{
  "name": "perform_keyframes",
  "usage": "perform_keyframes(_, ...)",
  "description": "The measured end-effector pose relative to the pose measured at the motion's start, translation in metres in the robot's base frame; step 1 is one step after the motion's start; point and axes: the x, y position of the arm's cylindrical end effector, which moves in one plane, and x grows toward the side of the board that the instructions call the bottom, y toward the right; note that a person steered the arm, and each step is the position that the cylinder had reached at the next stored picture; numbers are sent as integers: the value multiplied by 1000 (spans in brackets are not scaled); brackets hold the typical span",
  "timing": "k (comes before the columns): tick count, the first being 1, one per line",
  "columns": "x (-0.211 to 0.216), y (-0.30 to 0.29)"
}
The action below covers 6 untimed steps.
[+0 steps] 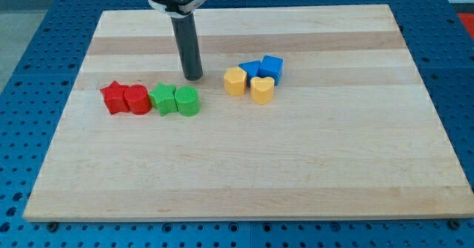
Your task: Slide the yellow hexagon into the yellow heart
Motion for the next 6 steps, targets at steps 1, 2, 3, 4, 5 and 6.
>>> perform_keyframes(1, 1, 16)
perform_keyframes(2, 4, 34)
perform_keyframes(3, 9, 46)
perform_keyframes(4, 14, 56)
perform_keyframes(5, 14, 69)
perform_keyframes(6, 14, 81)
